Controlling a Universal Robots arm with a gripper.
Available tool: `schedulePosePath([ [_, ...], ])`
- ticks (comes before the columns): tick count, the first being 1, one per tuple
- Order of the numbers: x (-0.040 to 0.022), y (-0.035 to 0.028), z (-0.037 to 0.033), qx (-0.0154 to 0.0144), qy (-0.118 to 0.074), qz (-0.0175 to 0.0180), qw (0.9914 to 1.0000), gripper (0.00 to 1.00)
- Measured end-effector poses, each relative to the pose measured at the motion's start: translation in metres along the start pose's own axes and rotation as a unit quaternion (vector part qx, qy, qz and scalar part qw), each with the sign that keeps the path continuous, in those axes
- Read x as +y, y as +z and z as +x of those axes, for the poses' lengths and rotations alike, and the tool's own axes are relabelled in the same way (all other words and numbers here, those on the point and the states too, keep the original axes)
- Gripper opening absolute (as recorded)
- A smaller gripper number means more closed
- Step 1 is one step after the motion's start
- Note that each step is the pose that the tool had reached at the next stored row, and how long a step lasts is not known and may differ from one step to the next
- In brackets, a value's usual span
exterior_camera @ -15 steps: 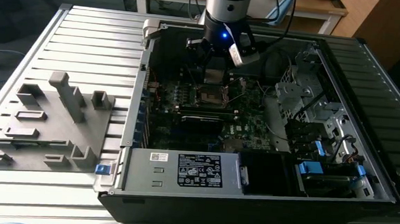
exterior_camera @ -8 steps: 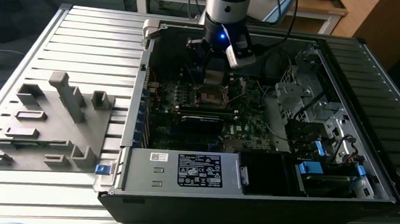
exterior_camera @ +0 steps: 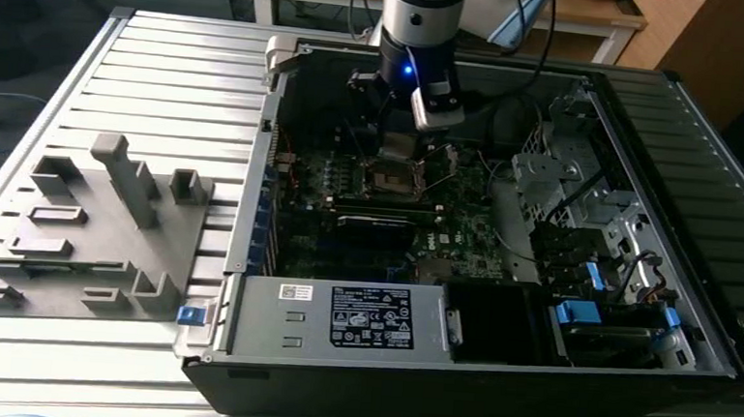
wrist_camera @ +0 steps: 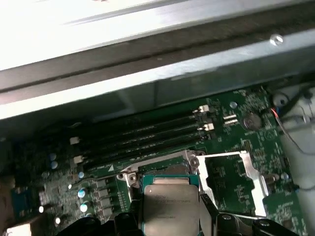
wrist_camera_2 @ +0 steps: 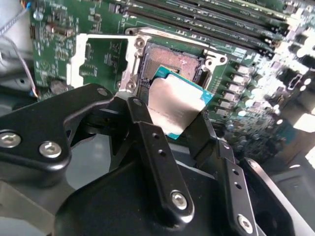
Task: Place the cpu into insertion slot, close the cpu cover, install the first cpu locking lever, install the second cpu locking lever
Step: 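Place the cpu into insertion slot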
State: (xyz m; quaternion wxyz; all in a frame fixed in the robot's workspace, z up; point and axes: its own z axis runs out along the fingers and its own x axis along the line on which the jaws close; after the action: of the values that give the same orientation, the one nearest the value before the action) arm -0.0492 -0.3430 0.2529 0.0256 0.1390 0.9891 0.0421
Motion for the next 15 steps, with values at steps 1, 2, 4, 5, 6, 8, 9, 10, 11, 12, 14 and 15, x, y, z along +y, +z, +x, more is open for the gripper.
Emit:
schedulePosePath([
  [1,0.0000,0.0003,0.0000,-0.0008,0.009,0.0003,0.99996,0.54],
  [2,-0.0001,0.0006,0.0000,-0.0016,0.018,0.0007,0.99983,0.54],
  [4,-0.0001,0.0011,0.0000,-0.0033,0.037,0.0014,0.99932,0.54],
  [5,-0.0001,0.0013,0.0001,-0.0041,0.046,0.0018,0.99895,0.54],
  [6,-0.0002,0.0013,0.0001,-0.0049,0.054,0.0021,0.99855,0.54],
  [8,-0.0002,0.0013,0.0001,-0.0050,0.055,0.0022,0.99845,0.54],
  [9,-0.0002,0.0014,0.0000,-0.0051,0.056,0.0021,0.99844,0.54],
  [10,-0.0001,0.0014,0.0001,-0.0051,0.056,0.0021,0.99843,0.54],
  [11,-0.0001,0.0014,0.0001,-0.0052,0.056,0.0022,0.99839,0.54],
  [12,-0.0001,0.0014,0.0001,-0.0057,0.063,0.0024,0.99802,0.54],
  [14,-0.0001,0.0016,0.0001,-0.0074,0.080,0.0030,0.99673,0.54],
  [15,-0.0002,0.0016,0.0001,-0.0082,0.089,0.0034,0.99597,0.54],
])
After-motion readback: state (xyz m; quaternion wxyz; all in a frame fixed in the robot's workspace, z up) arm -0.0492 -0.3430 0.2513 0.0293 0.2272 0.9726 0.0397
